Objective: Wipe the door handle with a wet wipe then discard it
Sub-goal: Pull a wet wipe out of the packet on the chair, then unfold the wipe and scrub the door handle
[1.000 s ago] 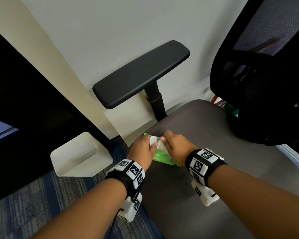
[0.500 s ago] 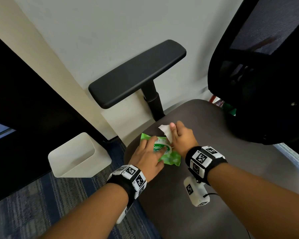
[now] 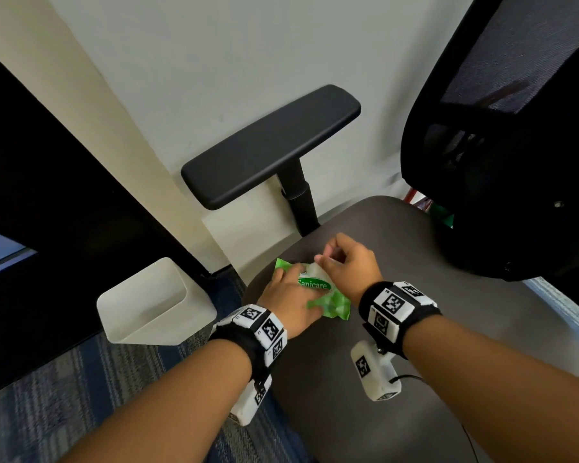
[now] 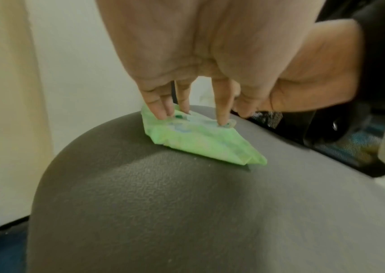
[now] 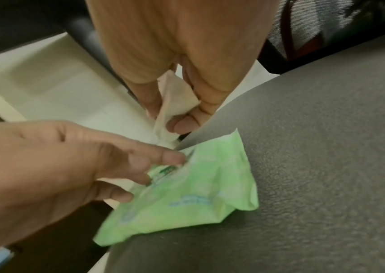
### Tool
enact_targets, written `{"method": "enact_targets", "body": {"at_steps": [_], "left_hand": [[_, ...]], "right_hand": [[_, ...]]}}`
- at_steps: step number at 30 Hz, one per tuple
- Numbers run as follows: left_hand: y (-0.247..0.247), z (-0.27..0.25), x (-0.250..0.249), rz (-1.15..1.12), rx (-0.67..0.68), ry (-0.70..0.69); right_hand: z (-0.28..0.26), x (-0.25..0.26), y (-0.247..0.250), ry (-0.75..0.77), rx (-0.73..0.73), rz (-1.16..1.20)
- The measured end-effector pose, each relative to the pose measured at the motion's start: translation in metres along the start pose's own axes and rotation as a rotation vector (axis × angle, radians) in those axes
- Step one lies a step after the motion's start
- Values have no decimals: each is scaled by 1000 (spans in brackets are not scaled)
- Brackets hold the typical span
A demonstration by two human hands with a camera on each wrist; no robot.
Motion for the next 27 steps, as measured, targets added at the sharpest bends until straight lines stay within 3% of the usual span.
{"method": "enact_targets", "body": {"at_steps": [4,8,12,17,24,27], "left_hand": [[33,-11,23,-479,-352,215],[52,-21,25,-709,-493,249],[71,-37,25,-669,-640,250],[100,-54,20,-644,-726,178],[142,-98,8,-540,-775,92],[164,-120,7,-500,-799,95]], "right_hand": [[-1,-2,-2,-95,8,140],[-13,19,-10,-111,101,289],[-26,37,-14,-147,157,466],[-36,48,-19,-228,194,588],[-73,72,-43,-420,427,713],[-91,99,-45,-339,468,641]]}}
Point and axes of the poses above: each hand's wrist, its own z-axis towards the middle knuckle, its own y-axis out of the back of the hand, x = y × z, the point moved 9 cm from there along z, towards the middle knuckle, and after that the axes turned 13 degrees about -y, right-handed, at the moved point
